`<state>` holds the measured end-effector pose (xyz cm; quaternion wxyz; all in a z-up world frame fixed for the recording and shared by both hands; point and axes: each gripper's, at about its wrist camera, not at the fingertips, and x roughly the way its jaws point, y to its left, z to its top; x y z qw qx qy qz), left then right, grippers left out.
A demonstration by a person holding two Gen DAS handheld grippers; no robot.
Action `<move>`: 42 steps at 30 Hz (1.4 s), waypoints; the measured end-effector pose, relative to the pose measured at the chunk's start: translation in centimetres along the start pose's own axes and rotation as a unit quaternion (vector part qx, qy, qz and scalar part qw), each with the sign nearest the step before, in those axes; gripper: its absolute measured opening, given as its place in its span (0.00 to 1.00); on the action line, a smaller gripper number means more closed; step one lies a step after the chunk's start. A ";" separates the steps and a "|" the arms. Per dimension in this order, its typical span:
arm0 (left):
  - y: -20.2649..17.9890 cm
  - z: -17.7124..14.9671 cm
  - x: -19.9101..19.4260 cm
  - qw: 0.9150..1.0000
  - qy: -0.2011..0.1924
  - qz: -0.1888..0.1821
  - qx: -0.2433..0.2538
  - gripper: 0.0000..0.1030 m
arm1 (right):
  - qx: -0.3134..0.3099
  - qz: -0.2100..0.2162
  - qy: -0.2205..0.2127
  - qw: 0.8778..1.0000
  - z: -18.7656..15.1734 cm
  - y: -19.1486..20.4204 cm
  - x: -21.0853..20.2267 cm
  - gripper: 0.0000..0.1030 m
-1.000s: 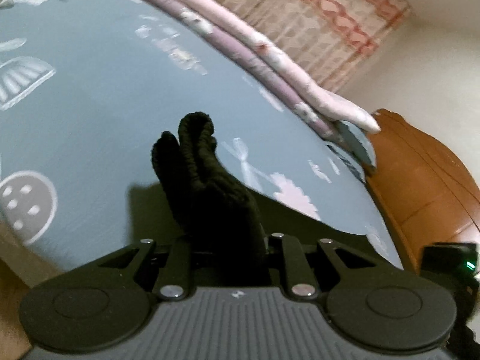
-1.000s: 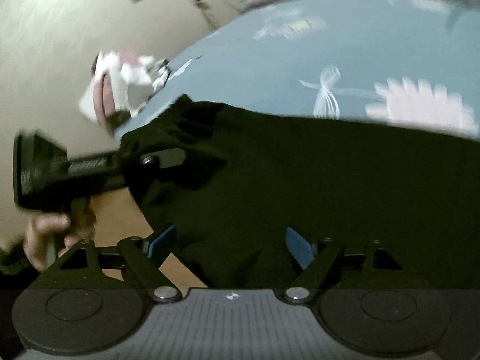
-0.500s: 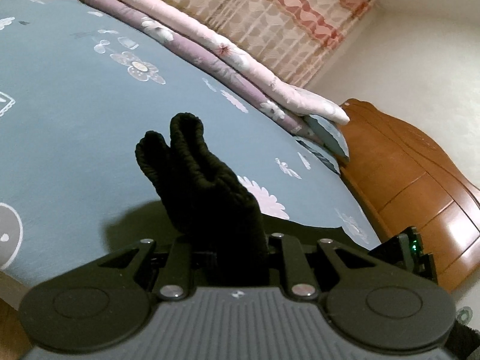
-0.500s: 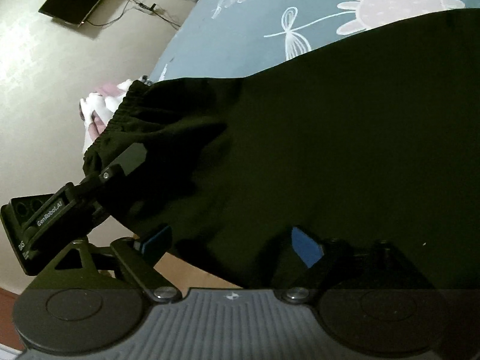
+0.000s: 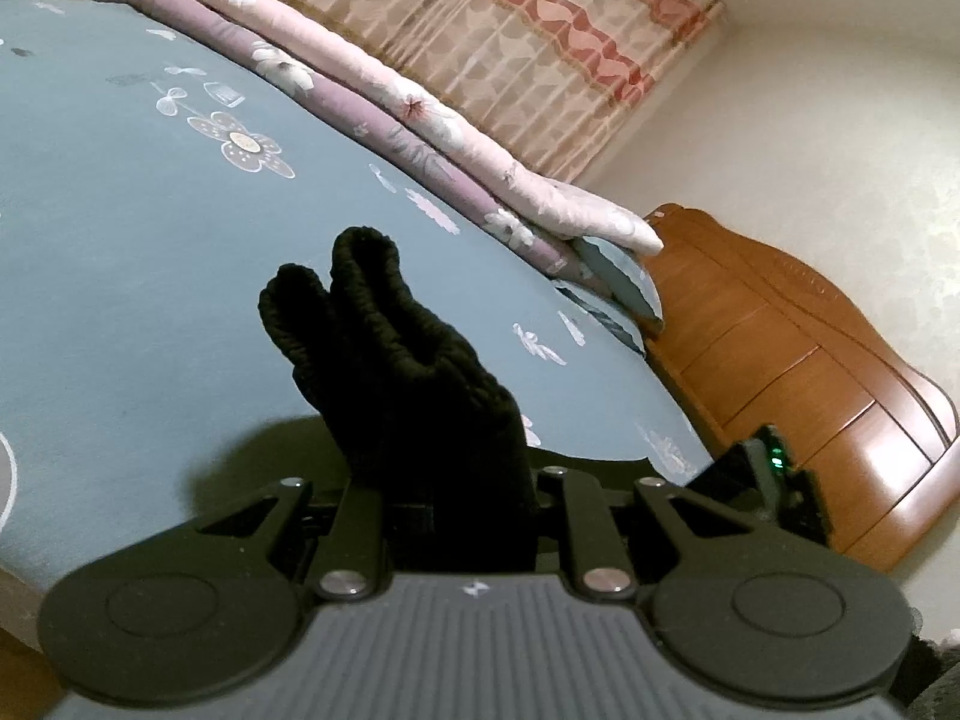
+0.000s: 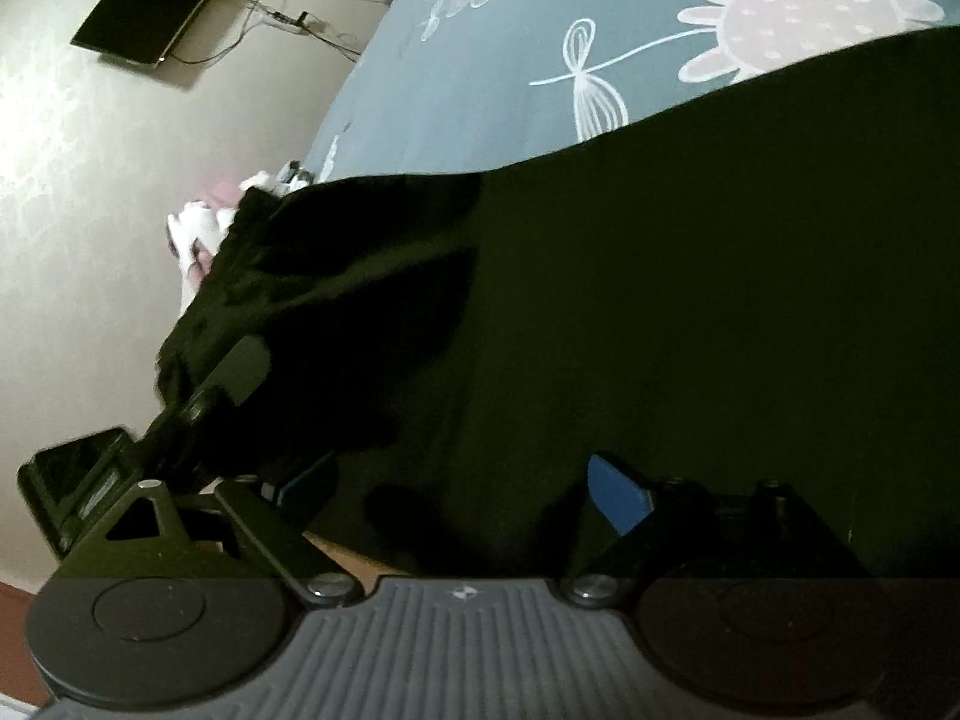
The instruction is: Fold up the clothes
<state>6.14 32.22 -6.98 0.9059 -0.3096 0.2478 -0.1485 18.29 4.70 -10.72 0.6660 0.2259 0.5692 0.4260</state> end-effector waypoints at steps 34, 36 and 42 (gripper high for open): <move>0.9 0.5 0.6 0.999 -0.008 -0.009 -0.033 0.16 | -0.056 -0.039 -0.062 0.996 5.5 0.7 -2.4 0.92; 0.0 0.6 0.8 1.000 -0.006 -0.014 -0.024 0.16 | -0.069 -0.058 -0.062 0.994 4.3 0.7 -4.0 0.92; -3.7 0.7 2.4 1.000 0.006 -0.028 0.005 0.16 | -0.091 -0.122 -0.085 0.985 -0.1 -1.0 -9.6 0.93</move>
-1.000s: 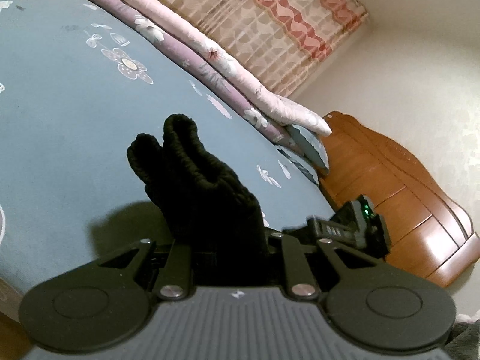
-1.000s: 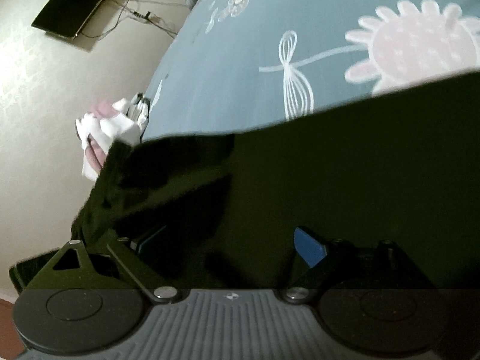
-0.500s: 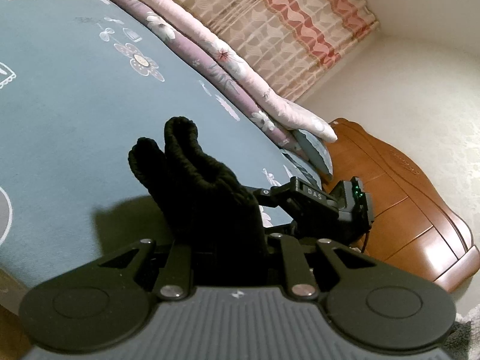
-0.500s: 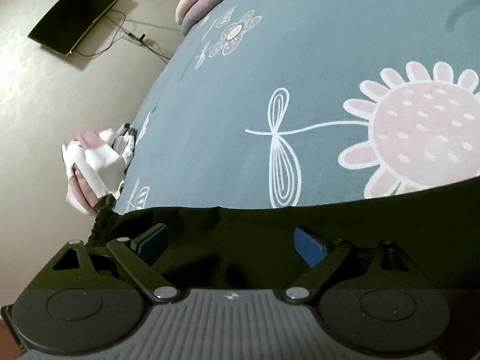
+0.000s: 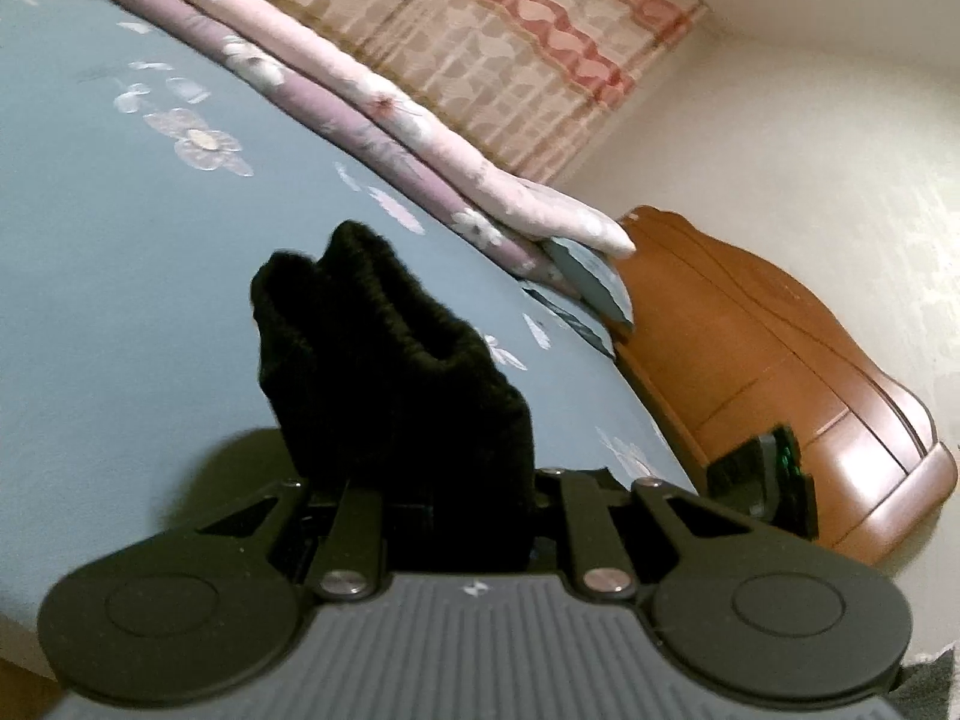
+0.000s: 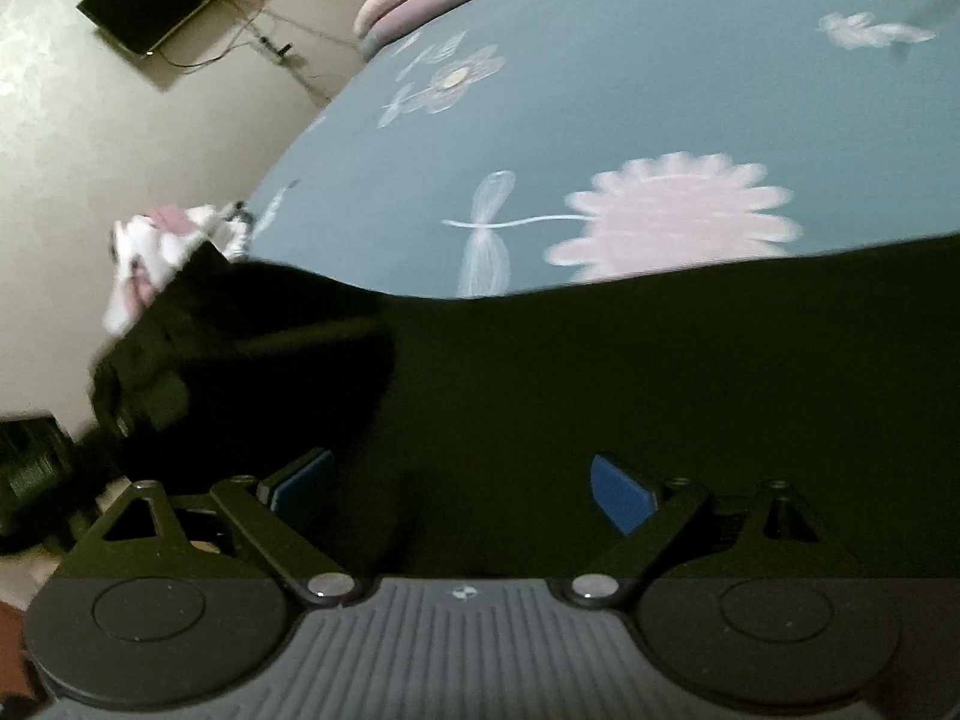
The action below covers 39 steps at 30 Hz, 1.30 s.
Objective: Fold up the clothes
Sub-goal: 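Lower the held ribbed cuff onto the sweatpants and open the left gripper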
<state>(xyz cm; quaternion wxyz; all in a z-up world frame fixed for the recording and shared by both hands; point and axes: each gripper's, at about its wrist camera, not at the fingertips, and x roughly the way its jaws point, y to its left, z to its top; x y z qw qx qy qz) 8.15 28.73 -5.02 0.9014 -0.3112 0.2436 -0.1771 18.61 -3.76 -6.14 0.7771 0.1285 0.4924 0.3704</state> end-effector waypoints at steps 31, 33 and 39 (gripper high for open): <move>-11.3 -8.4 15.6 0.965 0.162 0.071 0.193 0.16 | 0.131 -0.057 -0.129 0.981 -8.1 -12.6 -15.0 0.93; -11.6 -8.6 16.1 0.962 0.166 0.076 0.201 0.16 | 0.131 -0.058 -0.129 0.981 -8.2 -12.6 -14.9 0.93; -12.5 -9.1 17.1 0.956 0.176 0.084 0.219 0.21 | 0.131 -0.064 -0.134 0.980 -8.6 -12.7 -15.5 0.93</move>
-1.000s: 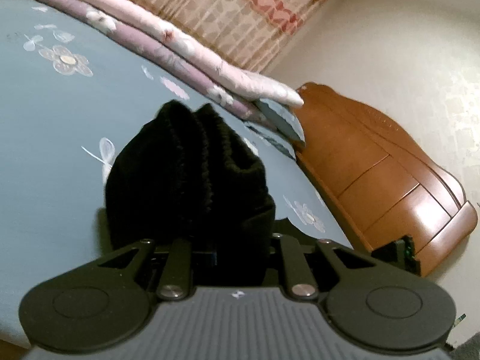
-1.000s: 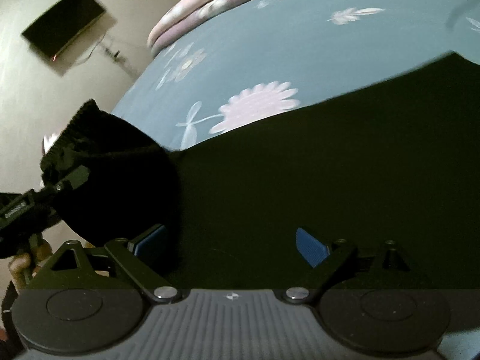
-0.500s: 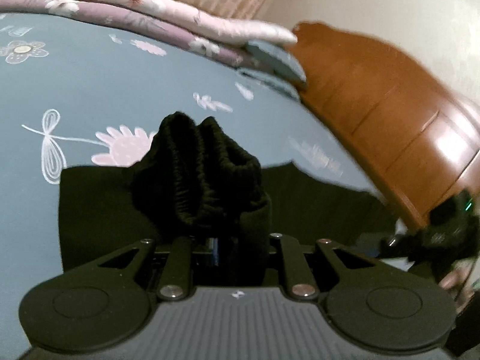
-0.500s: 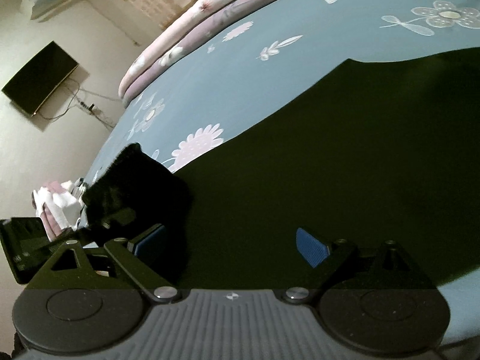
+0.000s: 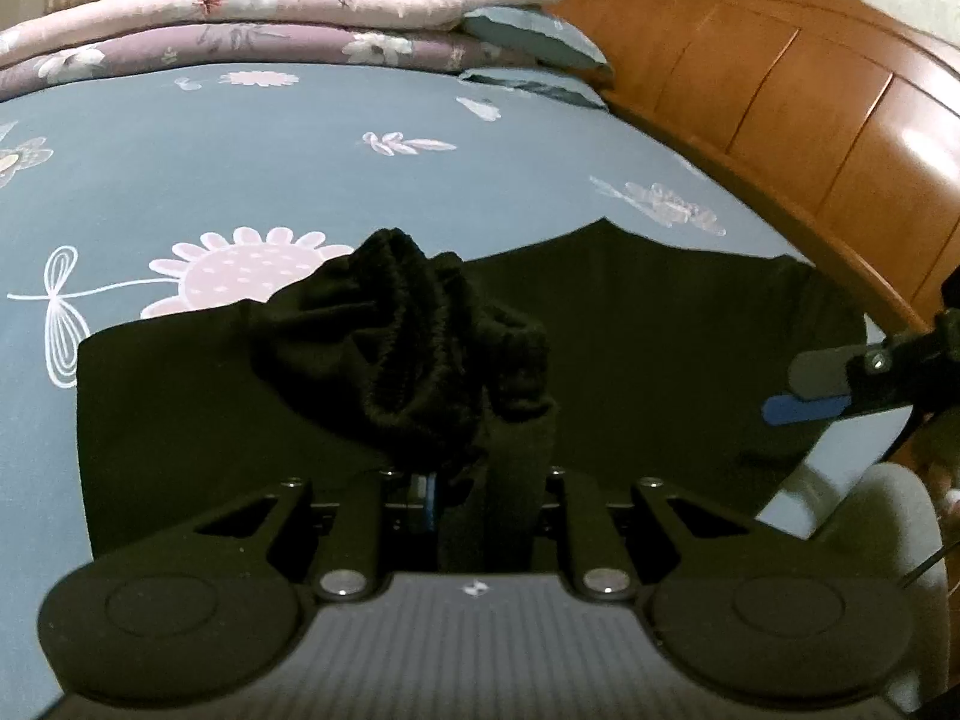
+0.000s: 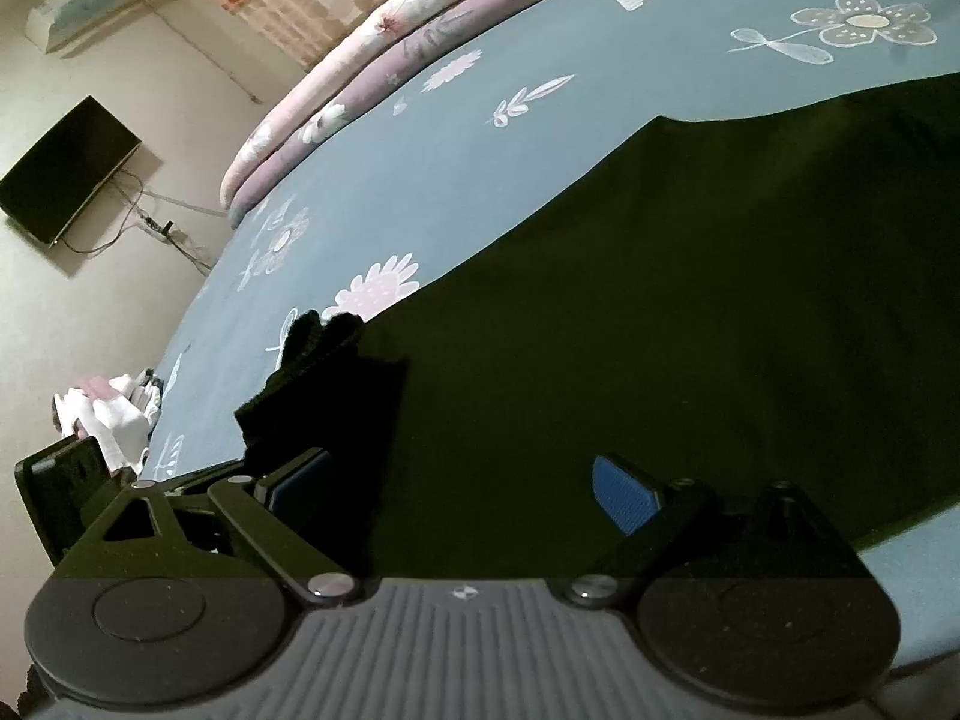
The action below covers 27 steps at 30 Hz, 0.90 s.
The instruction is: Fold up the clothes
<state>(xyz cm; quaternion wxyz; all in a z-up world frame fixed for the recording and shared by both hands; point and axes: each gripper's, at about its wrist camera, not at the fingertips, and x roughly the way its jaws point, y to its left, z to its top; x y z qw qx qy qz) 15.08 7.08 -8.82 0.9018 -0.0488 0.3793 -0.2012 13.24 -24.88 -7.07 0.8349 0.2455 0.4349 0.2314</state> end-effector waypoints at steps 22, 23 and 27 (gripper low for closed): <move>-0.9 0.4 1.1 0.993 0.030 -0.106 -0.048 0.60 | 0.022 -0.007 -0.012 1.000 -0.4 -2.4 -1.0 0.94; -1.0 0.1 1.4 0.992 0.038 -0.110 -0.048 0.60 | 0.022 -0.007 -0.013 1.000 -0.4 -2.5 -1.1 0.94; -0.9 0.0 0.1 0.993 0.026 -0.111 -0.042 0.60 | 0.021 -0.012 -0.016 1.000 -0.2 -2.6 -1.1 0.94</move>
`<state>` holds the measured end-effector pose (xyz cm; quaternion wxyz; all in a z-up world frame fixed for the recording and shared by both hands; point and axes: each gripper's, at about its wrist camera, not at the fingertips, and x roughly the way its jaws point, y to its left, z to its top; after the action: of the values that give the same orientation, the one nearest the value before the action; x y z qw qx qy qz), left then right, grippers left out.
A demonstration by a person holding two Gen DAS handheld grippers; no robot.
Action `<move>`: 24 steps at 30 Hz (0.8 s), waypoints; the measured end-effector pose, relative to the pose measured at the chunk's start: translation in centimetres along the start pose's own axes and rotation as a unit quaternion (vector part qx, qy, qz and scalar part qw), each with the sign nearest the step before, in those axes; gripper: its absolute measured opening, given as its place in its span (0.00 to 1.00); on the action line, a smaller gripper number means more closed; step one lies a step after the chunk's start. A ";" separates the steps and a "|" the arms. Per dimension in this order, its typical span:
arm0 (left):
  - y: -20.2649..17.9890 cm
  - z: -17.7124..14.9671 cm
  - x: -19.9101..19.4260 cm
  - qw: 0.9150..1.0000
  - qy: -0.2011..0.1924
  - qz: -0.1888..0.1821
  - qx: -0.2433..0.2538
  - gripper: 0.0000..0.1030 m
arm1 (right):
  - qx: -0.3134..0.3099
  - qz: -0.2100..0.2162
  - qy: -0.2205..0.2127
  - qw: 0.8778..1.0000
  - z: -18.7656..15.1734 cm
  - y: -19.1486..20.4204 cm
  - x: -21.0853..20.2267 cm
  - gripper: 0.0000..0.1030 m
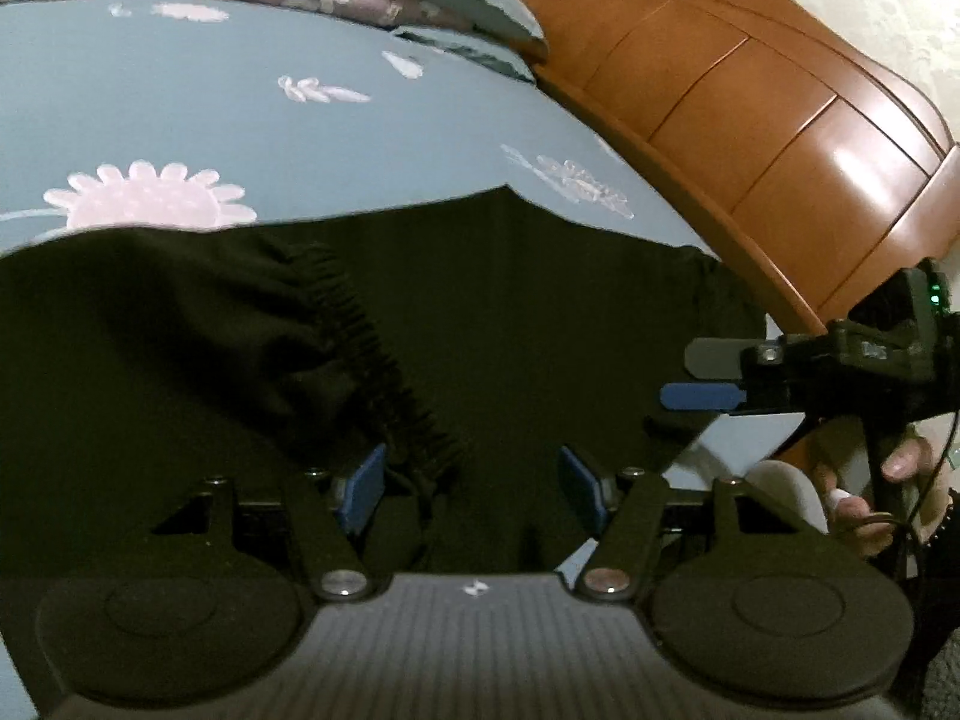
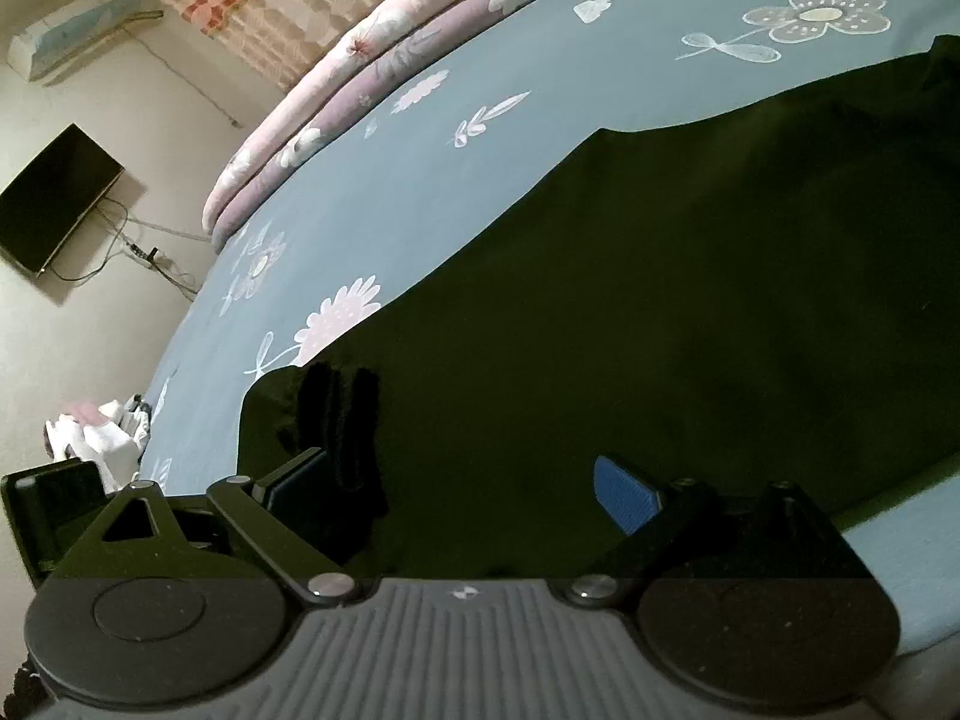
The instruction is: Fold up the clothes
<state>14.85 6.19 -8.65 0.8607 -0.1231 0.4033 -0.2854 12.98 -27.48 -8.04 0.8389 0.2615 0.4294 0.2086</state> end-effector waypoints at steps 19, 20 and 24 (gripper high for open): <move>4.5 -5.4 -6.6 0.998 -0.047 0.023 -0.018 0.75 | -0.139 0.130 0.059 0.980 3.7 12.6 6.2 0.96; 4.8 -5.4 -6.7 0.999 -0.044 0.027 -0.018 0.75 | -0.146 0.143 0.063 0.977 4.1 13.5 7.0 0.96; 6.3 -6.5 -6.5 0.998 -0.026 0.031 -0.042 0.75 | -0.161 0.187 0.098 0.964 4.9 16.5 11.1 0.97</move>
<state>9.04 15.22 -11.52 0.8733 -0.1539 0.3962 -0.2382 21.02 -9.58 -2.20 0.7698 0.1768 0.4137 0.4527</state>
